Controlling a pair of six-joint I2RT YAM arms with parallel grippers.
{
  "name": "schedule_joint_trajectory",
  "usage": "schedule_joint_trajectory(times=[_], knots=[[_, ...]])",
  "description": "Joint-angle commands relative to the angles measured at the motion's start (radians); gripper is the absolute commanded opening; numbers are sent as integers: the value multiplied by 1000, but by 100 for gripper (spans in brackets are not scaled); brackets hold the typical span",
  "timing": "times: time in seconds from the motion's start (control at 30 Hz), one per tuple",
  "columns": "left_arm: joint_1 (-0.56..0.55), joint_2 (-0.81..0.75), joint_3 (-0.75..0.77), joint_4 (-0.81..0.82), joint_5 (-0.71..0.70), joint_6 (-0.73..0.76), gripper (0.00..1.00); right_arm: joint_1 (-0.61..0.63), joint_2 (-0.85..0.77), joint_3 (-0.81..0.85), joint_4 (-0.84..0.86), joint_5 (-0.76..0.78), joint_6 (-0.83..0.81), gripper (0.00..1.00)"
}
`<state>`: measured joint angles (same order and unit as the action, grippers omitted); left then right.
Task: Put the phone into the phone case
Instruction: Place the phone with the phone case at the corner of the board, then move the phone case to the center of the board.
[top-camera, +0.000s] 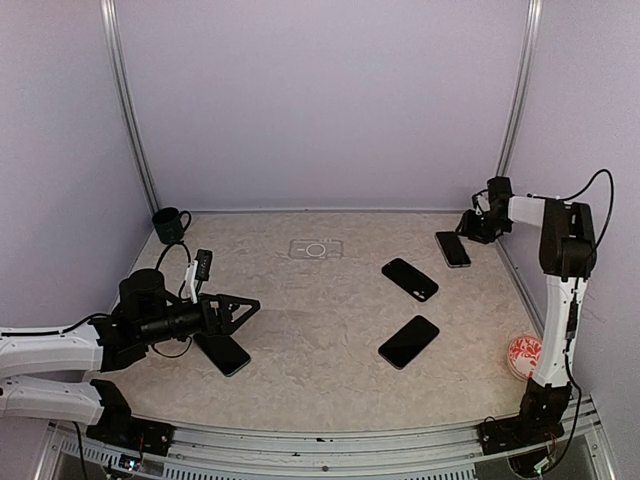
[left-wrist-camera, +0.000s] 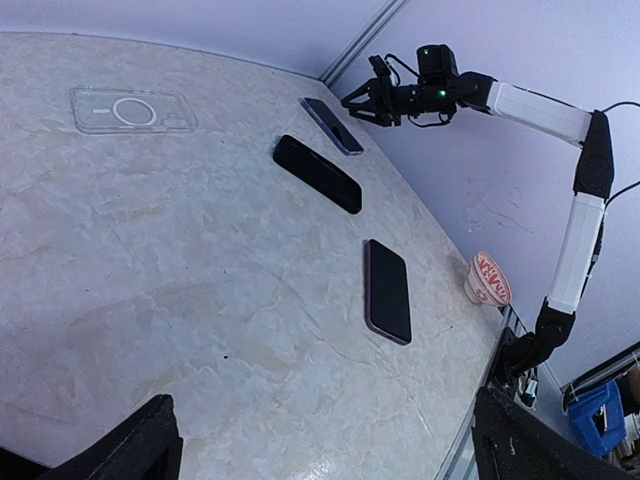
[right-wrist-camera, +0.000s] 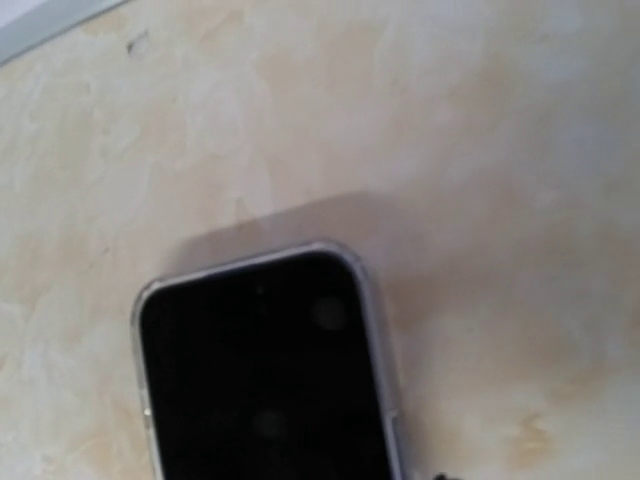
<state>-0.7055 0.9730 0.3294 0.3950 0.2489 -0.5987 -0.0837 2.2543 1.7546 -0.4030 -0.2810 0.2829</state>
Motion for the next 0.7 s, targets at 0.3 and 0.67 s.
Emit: schedule_joint_trajectory(times=[0.3, 0.67], knots=[[6, 1, 21, -30, -12, 27, 99, 199, -191, -57, 30, 116, -109, 48], [-2, -117, 35, -163, -2, 15, 99, 439, -406, -337, 201, 79, -143, 48]])
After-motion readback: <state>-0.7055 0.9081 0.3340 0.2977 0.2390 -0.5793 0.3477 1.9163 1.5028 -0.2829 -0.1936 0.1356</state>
